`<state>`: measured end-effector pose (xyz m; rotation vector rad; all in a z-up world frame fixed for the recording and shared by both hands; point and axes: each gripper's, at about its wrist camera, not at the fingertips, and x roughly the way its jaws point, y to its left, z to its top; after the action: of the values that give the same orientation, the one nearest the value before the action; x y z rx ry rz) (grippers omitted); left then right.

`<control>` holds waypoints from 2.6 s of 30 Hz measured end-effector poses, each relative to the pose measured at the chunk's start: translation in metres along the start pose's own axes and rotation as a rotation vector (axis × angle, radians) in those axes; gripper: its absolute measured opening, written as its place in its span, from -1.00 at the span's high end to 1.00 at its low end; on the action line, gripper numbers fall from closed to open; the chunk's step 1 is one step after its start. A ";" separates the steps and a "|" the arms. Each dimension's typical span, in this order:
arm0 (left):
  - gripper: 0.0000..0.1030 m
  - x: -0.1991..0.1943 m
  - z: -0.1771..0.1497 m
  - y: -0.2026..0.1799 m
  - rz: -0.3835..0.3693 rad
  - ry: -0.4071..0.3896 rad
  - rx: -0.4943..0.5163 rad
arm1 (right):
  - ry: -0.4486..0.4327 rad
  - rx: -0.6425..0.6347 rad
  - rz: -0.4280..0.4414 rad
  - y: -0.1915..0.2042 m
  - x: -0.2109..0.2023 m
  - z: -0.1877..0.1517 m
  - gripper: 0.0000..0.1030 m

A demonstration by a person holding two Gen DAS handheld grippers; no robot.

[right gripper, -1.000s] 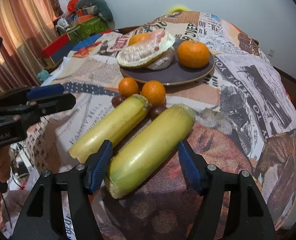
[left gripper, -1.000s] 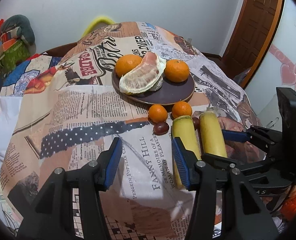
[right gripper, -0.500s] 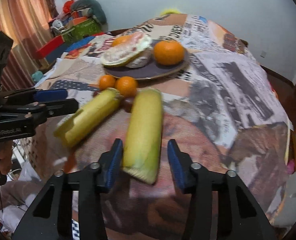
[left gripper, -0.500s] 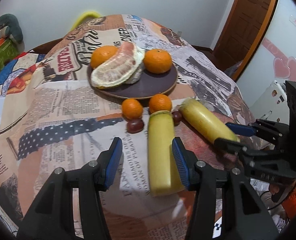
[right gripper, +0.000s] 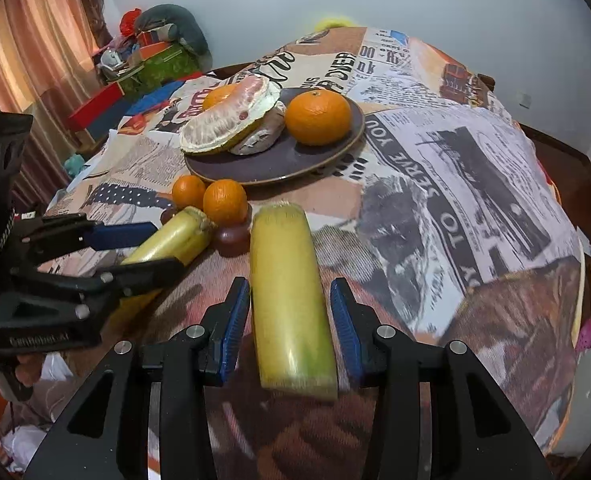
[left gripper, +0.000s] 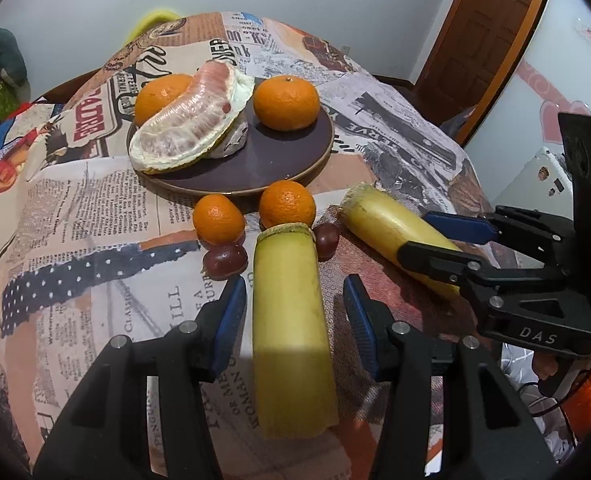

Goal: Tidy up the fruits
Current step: 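Grasp a yellow corn cob with the left tool while the right tool grasps the other, then lift both corn cobs upright and lower them toward the grey plate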

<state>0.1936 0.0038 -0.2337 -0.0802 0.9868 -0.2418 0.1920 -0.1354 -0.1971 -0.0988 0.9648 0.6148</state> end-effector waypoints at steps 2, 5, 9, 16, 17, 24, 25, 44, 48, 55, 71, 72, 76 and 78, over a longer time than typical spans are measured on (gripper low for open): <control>0.06 0.005 0.000 0.001 0.000 0.005 -0.007 | 0.004 -0.002 0.008 0.000 0.005 0.003 0.25; 0.17 0.010 0.001 0.004 -0.001 0.010 -0.017 | 0.016 0.009 0.030 -0.003 0.013 0.006 0.25; 0.29 0.011 0.003 0.007 -0.018 0.007 -0.026 | 0.019 0.012 0.043 -0.004 0.020 0.005 0.25; 0.30 -0.004 0.005 0.008 -0.013 -0.026 -0.016 | -0.010 0.037 0.031 -0.007 0.011 0.006 0.30; 0.31 -0.008 0.005 0.008 -0.012 -0.036 -0.018 | -0.017 0.038 0.029 -0.008 0.009 0.006 0.30; 0.33 -0.046 0.015 0.011 -0.007 -0.133 -0.026 | -0.097 0.023 0.011 -0.007 -0.018 0.017 0.31; 0.33 -0.051 0.016 0.011 -0.008 -0.147 -0.026 | -0.108 0.021 0.011 -0.006 -0.022 0.020 0.31; 0.35 -0.070 0.068 0.028 0.013 -0.273 -0.053 | -0.236 0.017 0.014 -0.006 -0.038 0.064 0.31; 0.35 -0.060 0.074 0.031 0.017 -0.255 -0.047 | -0.237 0.013 0.025 -0.006 -0.030 0.072 0.31; 0.35 -0.034 0.079 0.039 0.021 -0.196 -0.035 | -0.230 -0.001 0.046 -0.002 -0.013 0.084 0.31; 0.33 -0.004 0.104 0.063 -0.032 -0.202 -0.082 | -0.183 -0.025 0.108 -0.002 0.031 0.107 0.31; 0.33 -0.002 0.105 0.064 -0.033 -0.200 -0.084 | -0.182 -0.024 0.112 -0.003 0.032 0.108 0.31; 0.33 0.003 0.109 0.065 -0.029 -0.206 -0.087 | -0.173 -0.022 0.116 -0.006 0.041 0.115 0.29; 0.33 0.004 0.110 0.065 -0.027 -0.210 -0.088 | -0.166 -0.022 0.112 -0.006 0.044 0.117 0.28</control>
<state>0.2981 0.0616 -0.1880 -0.1956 0.7879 -0.2101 0.3003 -0.0809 -0.1648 -0.0128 0.8064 0.7256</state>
